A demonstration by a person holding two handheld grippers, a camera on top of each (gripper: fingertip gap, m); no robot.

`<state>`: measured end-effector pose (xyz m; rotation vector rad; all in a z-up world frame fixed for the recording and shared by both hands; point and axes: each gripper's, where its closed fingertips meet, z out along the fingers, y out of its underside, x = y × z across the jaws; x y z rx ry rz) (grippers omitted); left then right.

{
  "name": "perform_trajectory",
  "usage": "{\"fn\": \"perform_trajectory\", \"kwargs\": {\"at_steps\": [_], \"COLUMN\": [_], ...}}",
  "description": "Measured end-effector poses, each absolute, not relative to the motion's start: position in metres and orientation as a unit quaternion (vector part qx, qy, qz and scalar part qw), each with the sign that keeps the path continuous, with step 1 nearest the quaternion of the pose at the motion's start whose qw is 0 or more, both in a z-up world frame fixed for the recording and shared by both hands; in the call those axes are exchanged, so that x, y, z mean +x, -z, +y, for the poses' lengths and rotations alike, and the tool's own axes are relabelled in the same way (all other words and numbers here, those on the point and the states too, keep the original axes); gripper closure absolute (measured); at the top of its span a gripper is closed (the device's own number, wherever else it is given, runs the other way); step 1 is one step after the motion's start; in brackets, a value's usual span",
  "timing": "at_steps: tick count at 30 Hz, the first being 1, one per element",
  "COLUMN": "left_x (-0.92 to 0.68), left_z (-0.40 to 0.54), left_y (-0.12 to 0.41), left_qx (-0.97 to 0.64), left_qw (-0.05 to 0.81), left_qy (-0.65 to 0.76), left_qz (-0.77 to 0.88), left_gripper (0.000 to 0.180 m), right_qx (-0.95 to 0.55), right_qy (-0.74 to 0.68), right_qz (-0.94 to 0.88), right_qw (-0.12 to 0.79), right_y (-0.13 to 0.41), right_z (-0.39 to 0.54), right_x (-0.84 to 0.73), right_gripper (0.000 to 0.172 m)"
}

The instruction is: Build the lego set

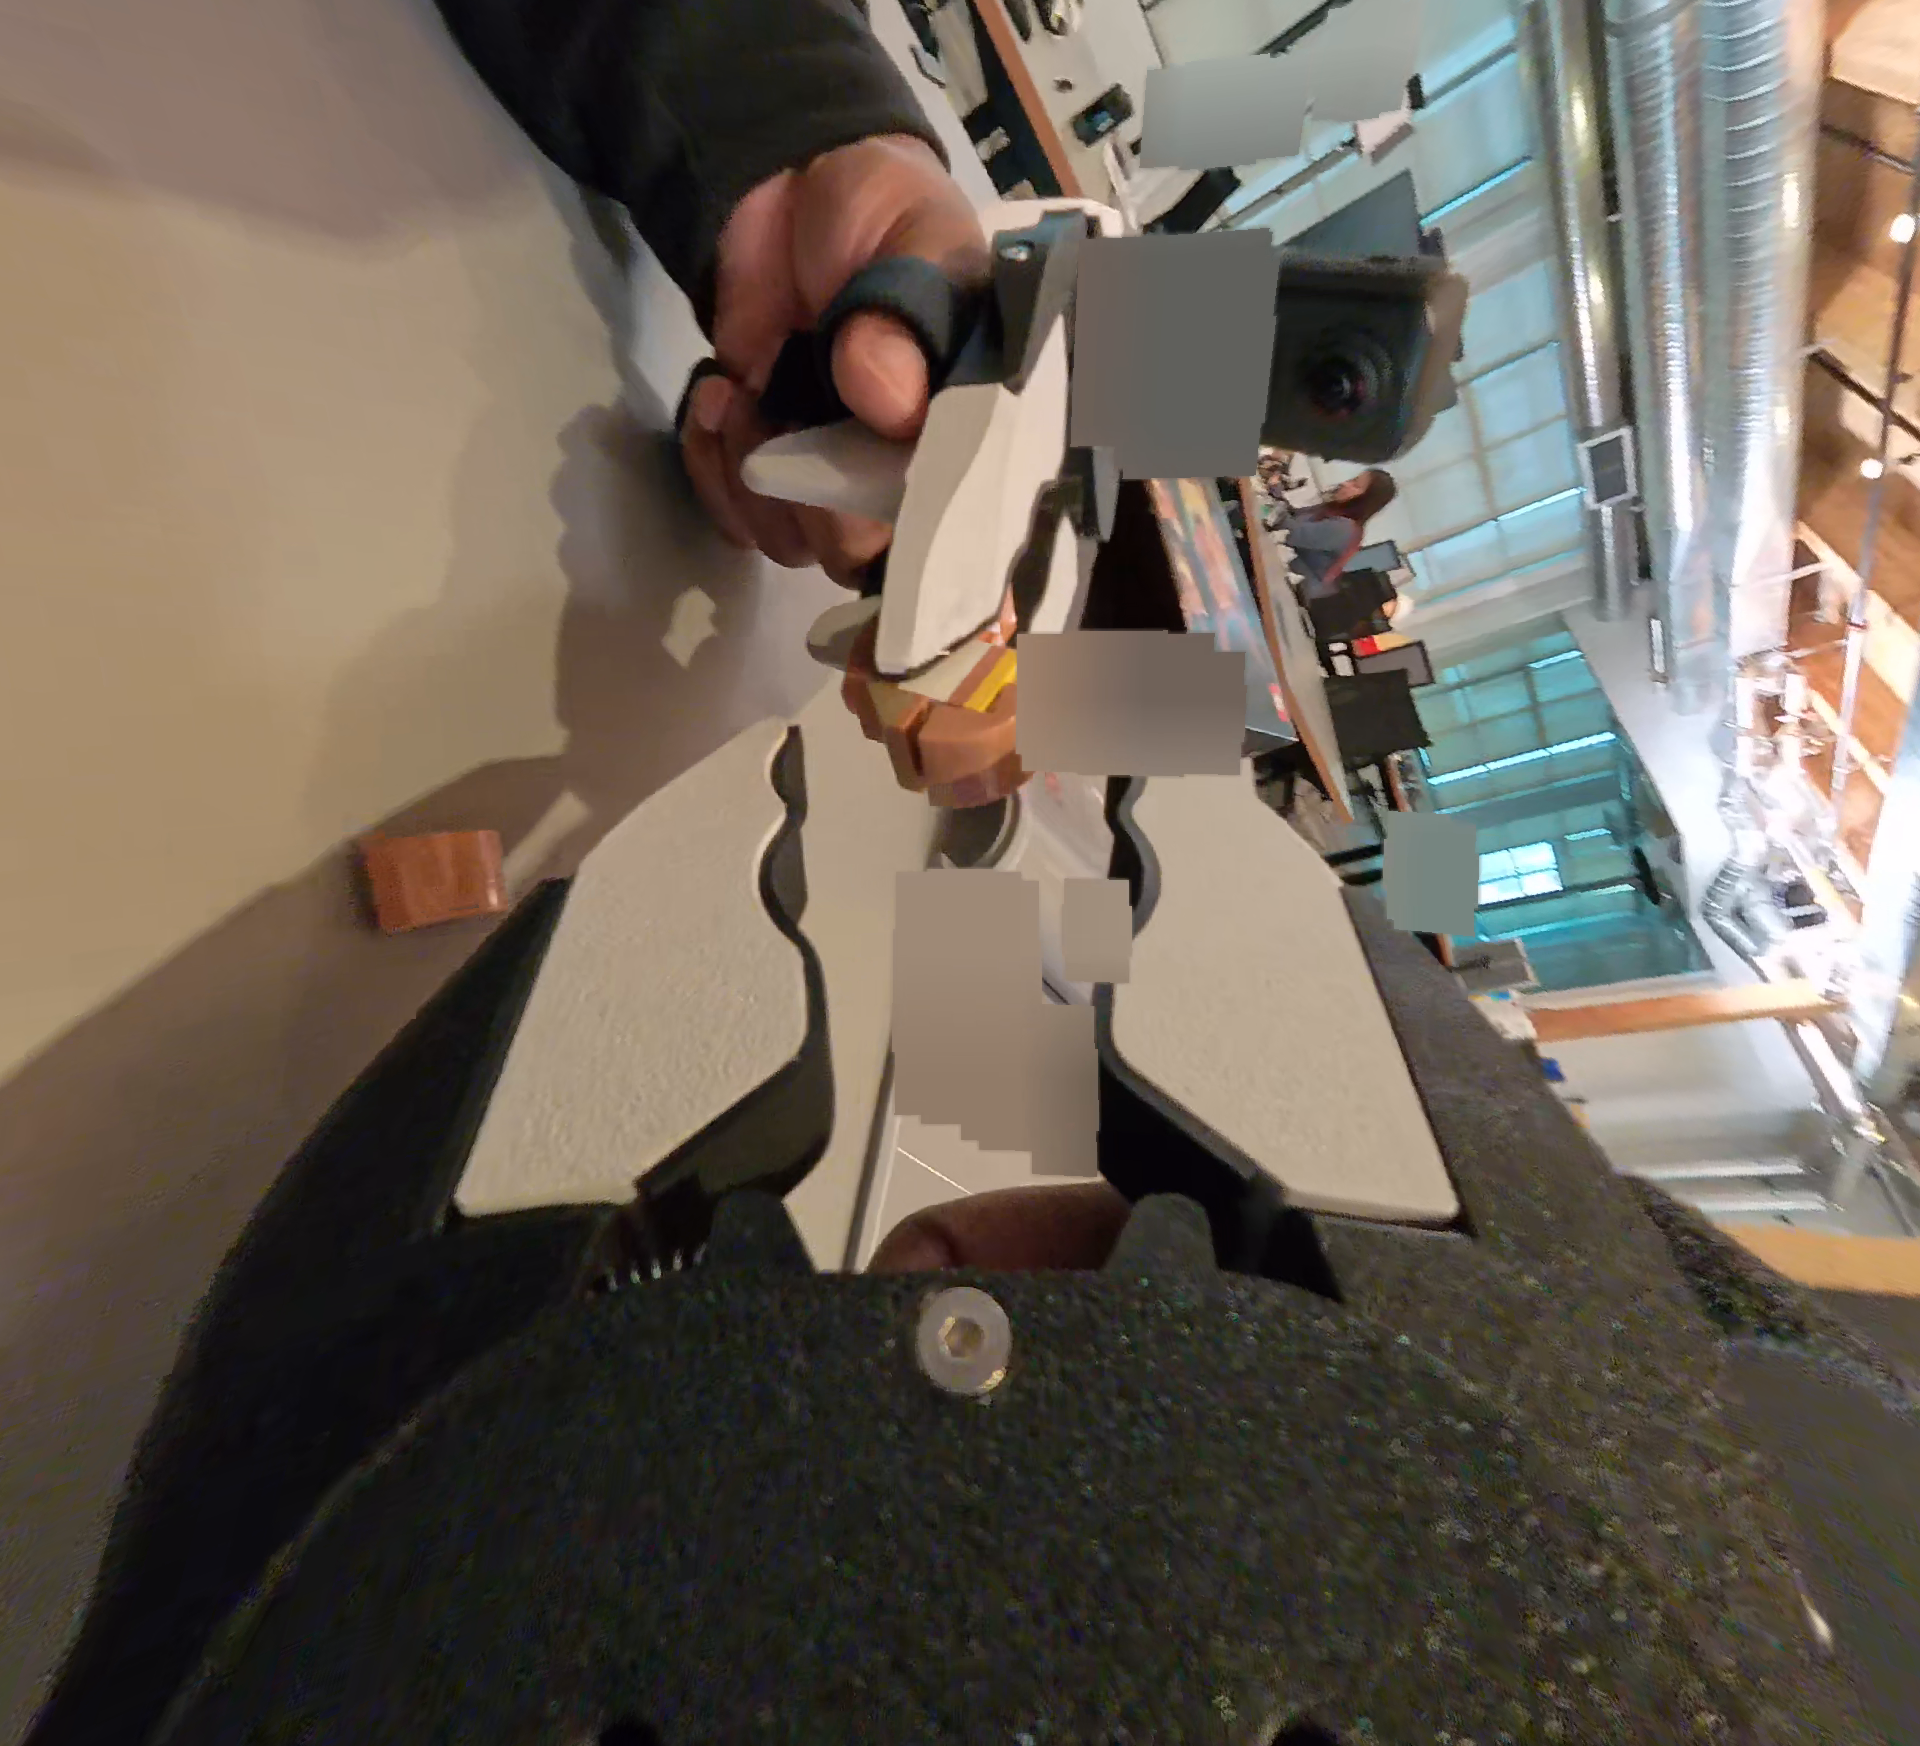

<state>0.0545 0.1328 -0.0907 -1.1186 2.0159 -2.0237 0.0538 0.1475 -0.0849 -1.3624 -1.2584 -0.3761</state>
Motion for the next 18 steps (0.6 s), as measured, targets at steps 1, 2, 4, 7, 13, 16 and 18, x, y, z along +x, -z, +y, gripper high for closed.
{"fn": "perform_trajectory", "kwargs": {"at_steps": [1,2,4,7,13,16,18], "left_x": [0.053,0.052,0.052,0.054,0.059,0.06,0.061], "left_z": [0.131,0.13,0.128,0.13,0.137,0.138,0.138], "left_y": [0.092,0.094,0.096,0.094,0.091,0.089,0.088], "left_qx": [-0.364,-0.363,-0.364,-0.371,-0.387,-0.391,-0.391], "left_qw": [0.03,0.024,0.017,0.014,0.015,0.014,0.012], "left_qy": [0.657,0.655,0.652,0.663,0.679,0.684,0.689], "left_qz": [0.66,0.663,0.665,0.65,0.624,0.616,0.61], "left_gripper": [0.163,0.163,0.163,0.163,0.163,0.163,0.163], "right_qx": [-0.584,-0.583,-0.581,-0.575,-0.575,-0.576,-0.577], "right_qy": [0.156,0.155,0.159,0.175,0.202,0.203,0.202], "right_qz": [-0.543,-0.546,-0.549,-0.542,-0.524,-0.519,-0.517], "right_qw": [0.583,0.581,0.58,0.587,0.595,0.598,0.6], "right_y": [0.087,0.088,0.09,0.088,0.086,0.084,0.083], "right_z": [0.146,0.146,0.146,0.149,0.155,0.156,0.156], "right_x": [0.052,0.05,0.049,0.05,0.055,0.056,0.057], "right_gripper": [0.119,0.121,0.128,0.137,0.137,0.137,0.137]}}
